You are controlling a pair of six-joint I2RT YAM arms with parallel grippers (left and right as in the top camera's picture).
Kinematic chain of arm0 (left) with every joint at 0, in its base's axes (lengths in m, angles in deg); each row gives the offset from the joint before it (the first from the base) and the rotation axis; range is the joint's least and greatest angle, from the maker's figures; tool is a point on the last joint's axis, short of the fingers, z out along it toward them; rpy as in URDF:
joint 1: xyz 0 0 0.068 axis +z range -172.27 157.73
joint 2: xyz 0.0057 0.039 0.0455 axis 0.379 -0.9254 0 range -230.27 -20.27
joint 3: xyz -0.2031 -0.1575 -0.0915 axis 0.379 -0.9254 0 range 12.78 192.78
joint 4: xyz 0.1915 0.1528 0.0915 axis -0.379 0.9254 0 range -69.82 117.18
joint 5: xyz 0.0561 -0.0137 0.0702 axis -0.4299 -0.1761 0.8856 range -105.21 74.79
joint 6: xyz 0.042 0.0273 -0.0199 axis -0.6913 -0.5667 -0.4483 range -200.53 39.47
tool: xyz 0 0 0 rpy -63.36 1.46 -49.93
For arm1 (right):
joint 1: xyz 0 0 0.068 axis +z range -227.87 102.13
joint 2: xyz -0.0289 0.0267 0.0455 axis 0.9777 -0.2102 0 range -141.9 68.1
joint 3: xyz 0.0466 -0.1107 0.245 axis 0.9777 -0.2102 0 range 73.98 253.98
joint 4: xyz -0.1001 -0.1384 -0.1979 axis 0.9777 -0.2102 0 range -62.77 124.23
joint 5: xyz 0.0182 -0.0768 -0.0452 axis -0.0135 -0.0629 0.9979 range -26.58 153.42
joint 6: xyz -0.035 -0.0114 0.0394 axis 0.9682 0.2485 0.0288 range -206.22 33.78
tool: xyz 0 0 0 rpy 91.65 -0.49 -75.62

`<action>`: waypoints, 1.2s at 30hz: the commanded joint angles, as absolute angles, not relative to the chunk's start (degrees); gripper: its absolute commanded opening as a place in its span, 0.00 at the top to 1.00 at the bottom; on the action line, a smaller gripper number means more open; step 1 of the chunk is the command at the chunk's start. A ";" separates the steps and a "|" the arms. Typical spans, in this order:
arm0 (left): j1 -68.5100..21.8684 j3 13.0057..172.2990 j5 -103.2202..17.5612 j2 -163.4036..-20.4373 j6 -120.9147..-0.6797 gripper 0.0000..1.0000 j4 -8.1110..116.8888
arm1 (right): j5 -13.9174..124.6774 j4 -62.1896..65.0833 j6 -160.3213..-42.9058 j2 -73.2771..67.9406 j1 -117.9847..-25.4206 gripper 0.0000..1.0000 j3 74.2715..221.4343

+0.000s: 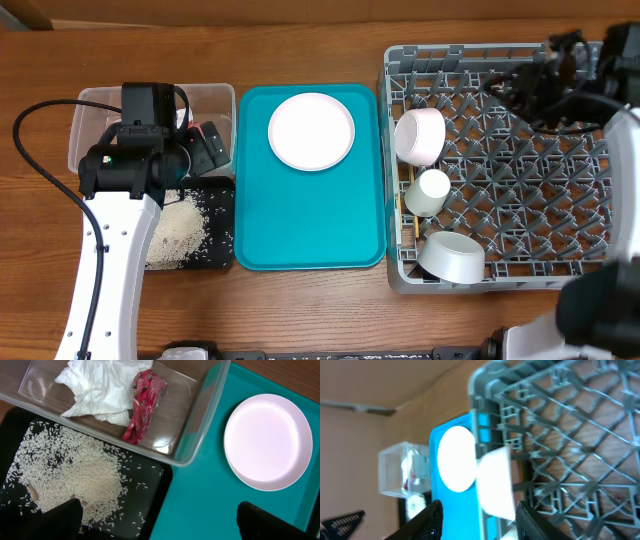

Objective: Sort waste into correct bins and load items into the dishwasher
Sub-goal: 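Move the right gripper left back to the pink plate on the tray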

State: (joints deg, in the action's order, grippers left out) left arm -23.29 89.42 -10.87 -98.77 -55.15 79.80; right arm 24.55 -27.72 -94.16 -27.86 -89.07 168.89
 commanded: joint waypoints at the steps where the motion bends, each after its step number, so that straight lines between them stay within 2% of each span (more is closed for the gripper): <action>1: -23.03 90.25 -10.72 -98.71 -55.21 0.00 79.75 | 34.23 -28.33 -98.71 -23.16 -81.13 0.51 170.18; 9: -23.16 90.25 -10.74 -98.71 -55.21 0.00 79.73 | 46.23 -23.00 -114.95 -23.16 -54.67 0.50 169.20; 16: -23.16 90.25 -10.74 -98.71 -55.21 0.00 79.73 | 63.89 -16.36 -116.26 -28.58 -38.51 0.47 169.11; 17: -23.16 90.25 -10.72 -98.71 -55.21 0.00 79.73 | 66.43 -16.12 -116.26 -29.76 -37.22 0.48 169.11; 21: -23.16 90.25 -10.74 -98.71 -55.21 0.00 79.73 | 71.76 -14.96 -116.26 -34.26 -35.28 0.65 169.09; 24: -23.16 90.25 -10.74 -98.71 -55.21 0.00 79.73 | 71.76 -13.10 -116.26 -37.50 -35.28 0.73 169.09; 29: -23.16 90.25 -10.74 -98.71 -55.21 0.00 79.84 | 71.76 -8.12 -116.00 -42.07 -35.30 0.96 169.07; 36: -23.16 90.25 -10.74 -98.71 -55.21 0.00 79.80 | 72.20 -2.48 -115.80 -48.75 -35.63 0.96 169.07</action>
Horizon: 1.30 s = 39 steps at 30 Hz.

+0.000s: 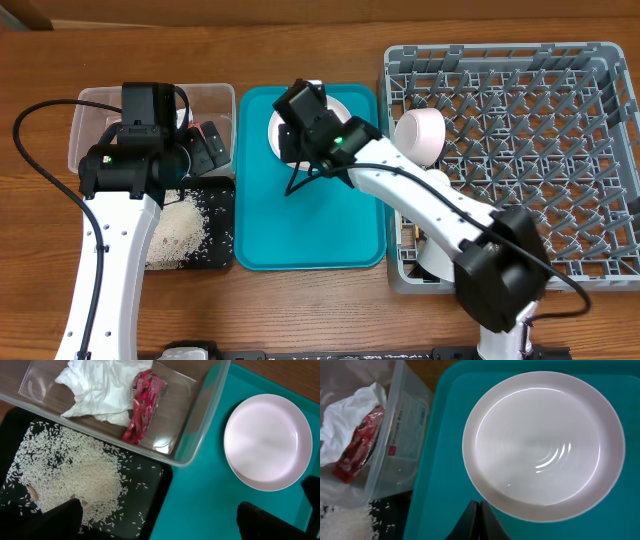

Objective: Sort waste into correct bins and load items into the dishwasher
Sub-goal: 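Move the right gripper left back to the pink plate on the tray, then lower the right gripper and grasp the pink plate edge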

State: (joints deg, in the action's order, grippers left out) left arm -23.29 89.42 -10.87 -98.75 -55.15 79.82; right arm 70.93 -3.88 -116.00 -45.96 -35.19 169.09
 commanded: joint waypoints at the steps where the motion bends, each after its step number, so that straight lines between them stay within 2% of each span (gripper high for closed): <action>1: -23.16 90.25 -10.74 -98.71 -55.21 0.00 79.80 | 72.46 -1.84 -115.80 -49.63 -35.63 0.96 169.07; 18: -23.16 90.25 -10.74 -98.71 -55.21 0.00 79.80 | 70.65 -0.33 -115.84 -59.99 -36.59 0.96 168.32; 39: -23.14 90.25 -10.74 -98.71 -55.21 0.00 79.80 | 66.49 -8.75 -115.89 -60.29 -36.59 0.96 168.15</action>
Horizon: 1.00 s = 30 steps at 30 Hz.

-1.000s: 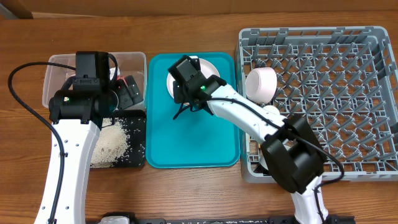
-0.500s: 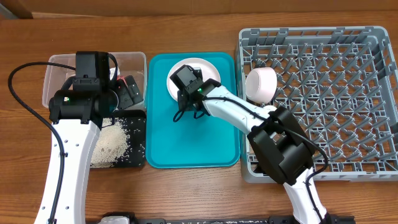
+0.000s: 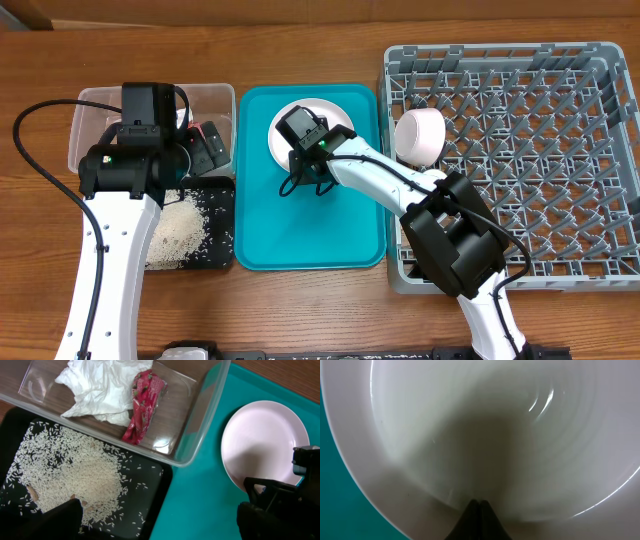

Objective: Sort waste into correct bins and load items into the dishwasher
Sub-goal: 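Lower the right gripper and grasp the pink plate edge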

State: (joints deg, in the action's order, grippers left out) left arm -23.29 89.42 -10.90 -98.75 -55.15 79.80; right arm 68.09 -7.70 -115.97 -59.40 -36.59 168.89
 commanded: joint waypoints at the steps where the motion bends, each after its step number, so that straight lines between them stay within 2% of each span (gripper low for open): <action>1: -23.16 90.25 -10.74 -98.71 -55.21 0.00 79.78 | 64.66 -8.77 -115.89 -60.29 -36.59 0.96 168.17; 7: -23.16 90.25 -10.74 -98.71 -55.21 0.00 79.78 | 45.60 -8.12 -115.86 -60.29 -35.98 0.96 168.17; 9: -23.16 90.25 -10.74 -98.71 -55.21 0.00 79.78 | 43.78 -8.36 -115.86 -60.29 -35.19 0.96 168.17; 16: -23.16 90.25 -10.74 -98.71 -55.21 0.00 79.80 | 43.78 -11.77 -115.84 -60.29 -32.11 0.96 168.17; 21: -23.16 90.25 -10.74 -98.71 -55.21 0.00 79.78 | 44.53 -12.16 -112.78 -59.97 -30.80 0.90 169.24; 26: -23.16 90.25 -10.74 -98.71 -55.21 0.00 79.78 | 51.19 -17.32 -112.76 -56.62 -33.33 0.87 173.68; 30: -23.16 90.25 -10.74 -98.71 -55.21 0.00 79.78 | 60.22 -17.84 -110.68 -54.17 -35.67 0.78 174.73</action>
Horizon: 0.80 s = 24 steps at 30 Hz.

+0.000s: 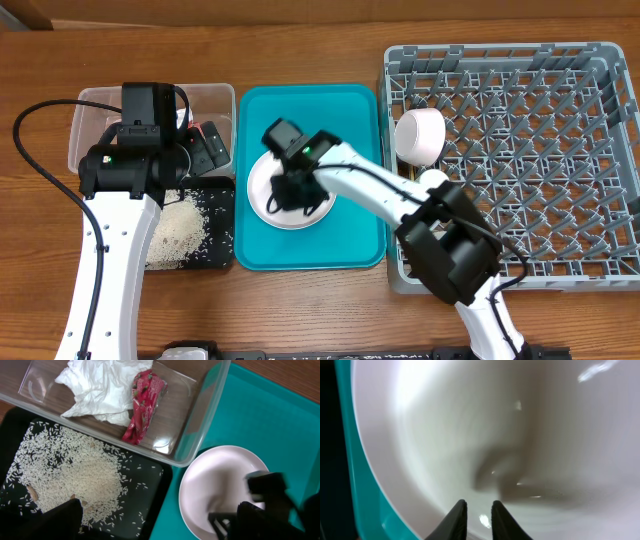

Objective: Sort waste into correct bins and load items into the dishwasher
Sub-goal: 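Lower the right gripper and grasp the pink plate edge, then lift the pink plate and carry it right to the rack's back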

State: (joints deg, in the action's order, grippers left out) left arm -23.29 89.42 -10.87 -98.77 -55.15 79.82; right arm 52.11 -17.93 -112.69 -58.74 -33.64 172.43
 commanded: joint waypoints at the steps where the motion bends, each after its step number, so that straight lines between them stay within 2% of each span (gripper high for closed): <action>1: -23.16 90.25 -10.74 -98.71 -55.21 0.00 79.78 | 62.80 -17.93 -109.74 -54.13 -36.28 0.76 174.73; 2: -23.16 90.25 -10.74 -98.71 -55.21 0.00 79.78 | 65.18 -18.24 -109.09 -54.15 -36.94 0.71 174.70; 4: -23.16 90.25 -10.74 -98.71 -55.21 0.00 79.80 | 68.77 -18.93 -108.26 -54.33 -38.01 0.70 174.35; 8: -23.16 90.25 -10.74 -98.71 -55.21 0.00 79.80 | 72.79 -19.20 -108.24 -54.39 -39.34 0.70 172.78; 18: -23.16 90.25 -10.74 -98.71 -55.21 0.00 79.78 | 72.79 -18.15 -108.28 -54.41 -39.63 0.69 168.06; 22: -23.16 90.25 -10.74 -98.71 -55.21 0.00 79.80 | 72.16 -17.06 -108.32 -54.41 -39.58 0.71 165.41; 24: -23.16 90.25 -10.74 -98.71 -55.21 0.00 79.78 | 72.18 -17.08 -108.54 -54.41 -39.58 0.77 164.63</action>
